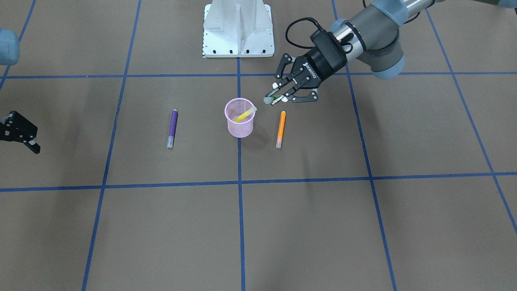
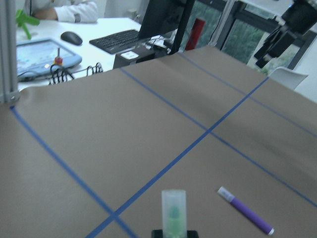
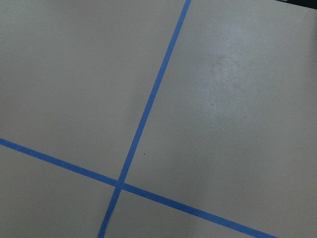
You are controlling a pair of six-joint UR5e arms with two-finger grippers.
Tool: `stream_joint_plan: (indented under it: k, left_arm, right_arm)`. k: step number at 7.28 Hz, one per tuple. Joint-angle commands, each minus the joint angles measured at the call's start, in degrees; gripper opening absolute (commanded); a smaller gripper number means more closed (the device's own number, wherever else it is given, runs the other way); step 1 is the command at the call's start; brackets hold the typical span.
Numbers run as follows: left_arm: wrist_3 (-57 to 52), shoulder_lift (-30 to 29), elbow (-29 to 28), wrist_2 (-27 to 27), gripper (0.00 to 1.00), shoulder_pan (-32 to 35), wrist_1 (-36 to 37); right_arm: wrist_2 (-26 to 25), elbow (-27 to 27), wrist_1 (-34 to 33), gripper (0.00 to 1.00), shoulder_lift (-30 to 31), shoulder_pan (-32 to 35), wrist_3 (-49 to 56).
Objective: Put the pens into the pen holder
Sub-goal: 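Lift the green marker with the left gripper and carry it over the cup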
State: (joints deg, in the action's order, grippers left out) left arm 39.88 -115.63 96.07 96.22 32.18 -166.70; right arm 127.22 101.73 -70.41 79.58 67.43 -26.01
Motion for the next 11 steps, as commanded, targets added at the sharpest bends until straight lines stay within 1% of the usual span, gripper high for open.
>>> stream_joint_plan:
  k: [1,3,5,6,7,8,9,10,11]
  left_arm:
    - [-0.24,-4.77,-7.53,-9.10,0.00,-4.92,-8.44]
    - [-4.44,-5.04,-11.59,-9.48,0.00,-5.81,-12.58]
    - [-4.55,-5.22,-13.01,-12.97,0.00,-9.57,-13.21]
    - [-4.55,-5.83,-13.45,-13.60,0.00,-10.46,-13.21]
    - [-4.55,-6.01,-13.81,-13.61,0.12,-10.73,-13.30]
    - [-4.55,-6.01,-13.90,-13.61,0.47,-10.74,-13.22]
    - [-4.55,-6.01,-13.90,-13.61,0.96,-10.74,-13.30]
    - [-4.55,-6.01,-13.90,-13.61,1.00,-10.82,-13.30]
    - [-4.46,-6.01,-13.81,-13.87,1.00,-10.74,-13.30]
  right_arm:
    - [-0.22,-0.04,0.01,1.00,-0.30,-0.02,-0.10]
    - [-0.22,-0.04,0.01,1.00,-0.30,-0.02,-0.19]
    - [-0.22,-0.04,0.09,1.00,-0.22,-0.02,-0.19]
    - [-0.22,-0.04,0.01,1.00,-0.21,-0.02,-0.19]
    - [-0.22,-0.04,0.01,1.00,-0.21,-0.02,-0.19]
    - [-0.22,-0.04,0.01,1.00,-0.21,-0.02,-0.19]
    - [-0.22,-0.04,0.01,1.00,-0.21,-0.02,-0.19]
    - [-0.22,-0.04,0.01,1.00,-0.30,-0.02,-0.19]
    - [-0.22,0.22,0.01,1.00,-0.48,-0.02,-0.27]
